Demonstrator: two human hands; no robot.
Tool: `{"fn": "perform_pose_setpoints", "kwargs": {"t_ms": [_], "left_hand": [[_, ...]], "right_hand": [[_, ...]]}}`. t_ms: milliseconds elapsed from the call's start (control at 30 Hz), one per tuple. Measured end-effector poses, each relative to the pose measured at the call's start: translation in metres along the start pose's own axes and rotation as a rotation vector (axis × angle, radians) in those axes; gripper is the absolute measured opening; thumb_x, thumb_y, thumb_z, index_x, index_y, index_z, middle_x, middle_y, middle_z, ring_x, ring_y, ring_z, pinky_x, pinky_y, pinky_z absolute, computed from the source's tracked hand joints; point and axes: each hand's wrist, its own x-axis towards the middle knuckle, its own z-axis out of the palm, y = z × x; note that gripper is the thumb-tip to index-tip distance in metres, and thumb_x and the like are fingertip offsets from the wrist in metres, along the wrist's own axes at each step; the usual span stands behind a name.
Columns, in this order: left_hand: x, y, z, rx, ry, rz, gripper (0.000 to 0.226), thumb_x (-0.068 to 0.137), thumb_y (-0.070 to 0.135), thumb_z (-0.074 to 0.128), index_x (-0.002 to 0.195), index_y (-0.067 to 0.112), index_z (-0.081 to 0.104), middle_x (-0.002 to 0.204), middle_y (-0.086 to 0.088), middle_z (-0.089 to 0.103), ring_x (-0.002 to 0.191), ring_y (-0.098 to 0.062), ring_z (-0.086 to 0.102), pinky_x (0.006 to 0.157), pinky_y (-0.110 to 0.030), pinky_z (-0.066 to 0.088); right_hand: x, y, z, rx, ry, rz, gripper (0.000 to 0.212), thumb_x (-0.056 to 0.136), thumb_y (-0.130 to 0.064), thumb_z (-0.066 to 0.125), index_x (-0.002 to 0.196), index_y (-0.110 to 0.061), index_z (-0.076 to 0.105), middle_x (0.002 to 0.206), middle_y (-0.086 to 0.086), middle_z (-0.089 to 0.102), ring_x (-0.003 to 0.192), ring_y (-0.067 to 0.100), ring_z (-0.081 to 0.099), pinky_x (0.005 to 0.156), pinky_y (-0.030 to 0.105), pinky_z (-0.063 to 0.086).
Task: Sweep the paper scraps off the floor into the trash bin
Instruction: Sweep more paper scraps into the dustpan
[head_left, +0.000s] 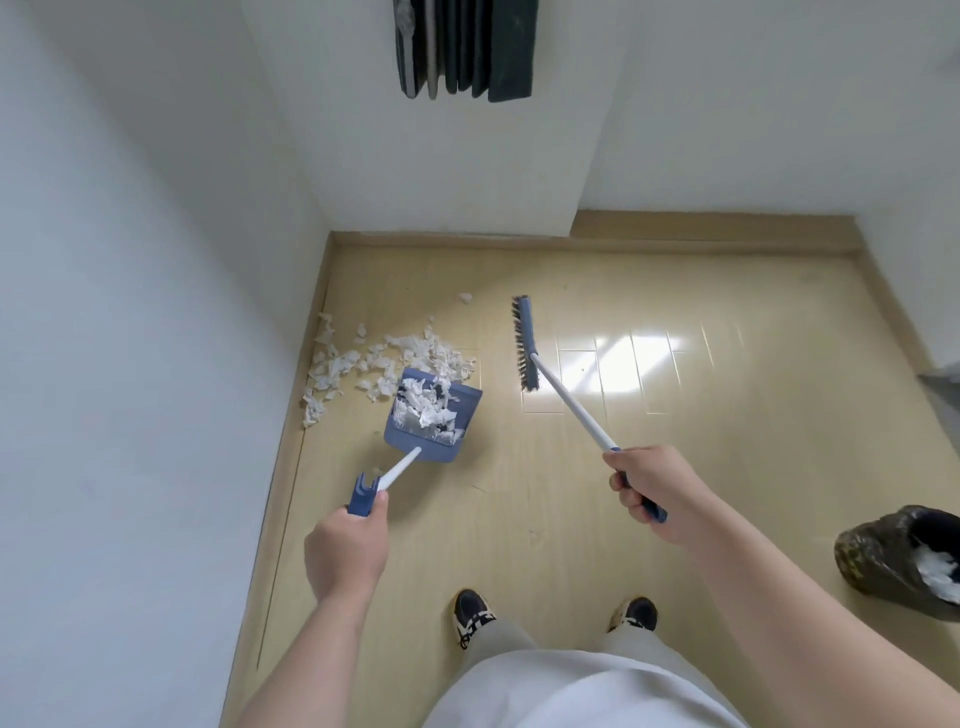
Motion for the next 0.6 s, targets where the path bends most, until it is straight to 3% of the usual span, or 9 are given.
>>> {"fn": "perform_pose_setpoints", "kwargs": {"t_ms": [233,400,600], "left_hand": [[-0.014,0.075,-0.025,0.050,0.052,0.195,0.053,0.094,0.044,0.064,0.056,0.010,0.053,0.056,-0.003,0.052,0.054,-0.022,0.046,0.047,-0.023,0.029],[-0.035,0.118,-0.029,0.091,0.058,0.331,0.052,0.092,0.049,0.064,0.064,0.004,0.064,0.061,-0.008,0.056,0.069,-0.035,0.055,0.056,-0.032,0.039],[-0.086,0.152,-0.013,0.095,0.046,0.437,0.050,0.092,0.047,0.066,0.057,0.012,0.058,0.060,-0.007,0.057,0.070,-0.036,0.054,0.057,-0.033,0.039]], "right_hand": [[-0.020,0.009,-0.048,0.262,0.011,-0.035,0.013,0.093,-0.012,0.056,0.104,-0.006,0.061,0.067,0.005,0.047,0.039,0.012,0.031,0.036,0.019,0.022],[-0.035,0.029,-0.093,0.362,0.021,-0.089,0.005,0.092,-0.010,0.056,0.094,-0.008,0.059,0.066,0.005,0.045,0.039,0.012,0.029,0.037,0.020,0.019],[-0.050,0.061,-0.155,0.423,0.067,-0.159,0.003,0.092,-0.009,0.055,0.089,-0.010,0.058,0.064,0.004,0.042,0.038,0.012,0.028,0.037,0.020,0.019]]}}
